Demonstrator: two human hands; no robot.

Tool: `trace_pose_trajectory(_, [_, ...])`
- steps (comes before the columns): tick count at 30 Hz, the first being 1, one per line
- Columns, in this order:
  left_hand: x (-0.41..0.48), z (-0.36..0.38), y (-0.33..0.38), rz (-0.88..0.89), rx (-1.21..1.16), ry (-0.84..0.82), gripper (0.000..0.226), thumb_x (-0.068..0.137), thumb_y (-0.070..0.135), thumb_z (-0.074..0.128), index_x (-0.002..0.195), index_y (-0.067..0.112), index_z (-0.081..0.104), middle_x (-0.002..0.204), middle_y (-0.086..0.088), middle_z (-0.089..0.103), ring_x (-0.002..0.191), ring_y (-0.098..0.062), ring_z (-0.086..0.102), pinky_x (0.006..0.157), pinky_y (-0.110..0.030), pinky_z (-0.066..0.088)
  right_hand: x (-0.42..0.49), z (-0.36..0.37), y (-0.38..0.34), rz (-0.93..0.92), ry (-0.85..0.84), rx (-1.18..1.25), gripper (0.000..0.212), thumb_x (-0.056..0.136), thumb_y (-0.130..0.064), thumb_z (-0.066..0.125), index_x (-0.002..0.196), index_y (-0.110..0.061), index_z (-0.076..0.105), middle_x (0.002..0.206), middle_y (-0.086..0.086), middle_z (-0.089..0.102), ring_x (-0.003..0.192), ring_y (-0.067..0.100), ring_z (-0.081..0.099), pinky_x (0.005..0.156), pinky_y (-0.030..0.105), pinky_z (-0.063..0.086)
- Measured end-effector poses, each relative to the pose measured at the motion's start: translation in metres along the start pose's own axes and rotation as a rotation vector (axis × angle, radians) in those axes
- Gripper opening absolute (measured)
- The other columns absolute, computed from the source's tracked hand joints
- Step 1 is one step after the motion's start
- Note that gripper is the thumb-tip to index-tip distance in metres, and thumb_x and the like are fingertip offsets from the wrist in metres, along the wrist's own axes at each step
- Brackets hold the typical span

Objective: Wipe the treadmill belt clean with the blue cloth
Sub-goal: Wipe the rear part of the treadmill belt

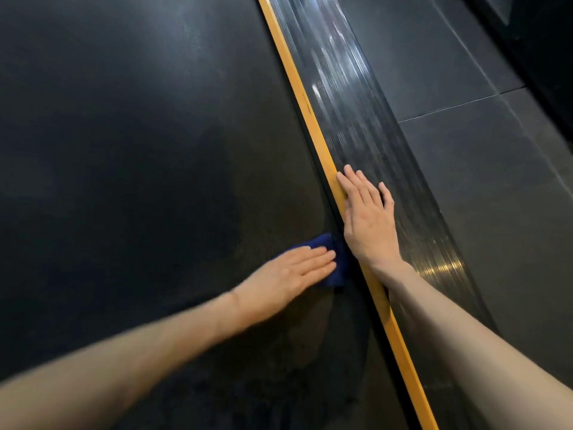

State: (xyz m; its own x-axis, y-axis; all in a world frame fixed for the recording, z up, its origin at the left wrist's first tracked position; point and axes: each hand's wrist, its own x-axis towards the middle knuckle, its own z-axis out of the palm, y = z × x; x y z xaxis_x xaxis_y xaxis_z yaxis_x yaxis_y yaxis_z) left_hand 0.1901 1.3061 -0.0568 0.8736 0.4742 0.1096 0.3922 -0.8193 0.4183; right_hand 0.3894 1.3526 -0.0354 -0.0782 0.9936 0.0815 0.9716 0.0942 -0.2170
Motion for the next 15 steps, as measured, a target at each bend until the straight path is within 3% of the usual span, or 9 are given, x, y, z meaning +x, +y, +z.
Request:
trace_pose_trajectory(1, [-0.001,-0.011,-0.023,0.087,0.070,-0.018,0.051,0.087,0.003,0.052,0.137,0.012,0.045,0.145,-0.007,0.041,0.136,-0.018,0.032,0.114,-0.041,0.027,0.000,0.000,0.000,-0.003,0.004,0.005,0.053,0.095,-0.027,0.019,0.146,-0.020,0.033,0.154,-0.002,0.029,0.143,0.014,0.023,0.116,0.047,0.016])
trace_pose_trajectory(3, [0.006,-0.034,-0.081,0.041,0.168,0.049,0.043,0.092,0.009,0.041,0.134,0.008,0.049,0.142,-0.011,0.045,0.133,-0.025,0.040,0.112,-0.041,0.029,0.001,0.000,0.000,0.001,0.013,0.019,0.050,0.096,-0.025,0.023,0.145,-0.020,0.034,0.153,-0.002,0.029,0.142,0.013,0.023,0.116,0.045,0.015])
trace_pose_trajectory(7, [0.021,-0.085,-0.184,-0.477,0.209,0.295,0.044,0.090,-0.005,0.046,0.133,0.003,0.049,0.142,-0.018,0.043,0.131,-0.033,0.042,0.111,-0.029,0.020,0.002,0.001,-0.001,0.025,0.023,0.044,0.047,0.097,-0.022,0.031,0.145,-0.022,0.036,0.152,-0.005,0.031,0.142,0.011,0.023,0.117,0.041,0.010])
trace_pose_trajectory(10, [0.050,-0.086,-0.170,-0.710,0.080,0.436,0.039,0.091,-0.001,0.046,0.129,0.004,0.055,0.137,-0.013,0.050,0.128,-0.025,0.047,0.110,-0.026,0.024,0.002,0.001,0.000,0.033,0.023,0.046,0.048,0.097,-0.023,0.030,0.145,-0.023,0.035,0.153,-0.005,0.031,0.142,0.011,0.023,0.117,0.042,0.011])
trace_pose_trajectory(11, [0.052,-0.078,-0.151,-0.681,0.017,0.444,0.035,0.092,0.006,0.047,0.125,0.005,0.058,0.131,-0.012,0.056,0.122,-0.023,0.052,0.108,-0.030,0.031,0.001,0.001,-0.001,0.040,0.023,0.048,0.048,0.097,-0.023,0.030,0.145,-0.023,0.035,0.153,-0.005,0.031,0.142,0.011,0.023,0.117,0.042,0.011])
trace_pose_trajectory(12, [0.047,-0.065,-0.128,-0.538,-0.015,0.419,0.034,0.093,0.012,0.046,0.123,0.007,0.060,0.127,-0.011,0.059,0.119,-0.021,0.055,0.106,-0.033,0.035,0.001,0.000,-0.001,0.037,0.021,0.047,0.049,0.096,-0.022,0.030,0.145,-0.023,0.035,0.153,-0.005,0.031,0.142,0.011,0.023,0.117,0.043,0.012])
trace_pose_trajectory(15, [0.020,-0.033,-0.076,-0.046,0.019,0.084,0.042,0.089,0.009,0.048,0.131,0.010,0.052,0.138,-0.008,0.050,0.131,-0.019,0.044,0.111,-0.034,0.030,0.001,0.000,-0.001,0.019,0.029,0.049,0.050,0.095,-0.022,0.030,0.144,-0.021,0.036,0.153,-0.003,0.031,0.142,0.012,0.024,0.117,0.045,0.014])
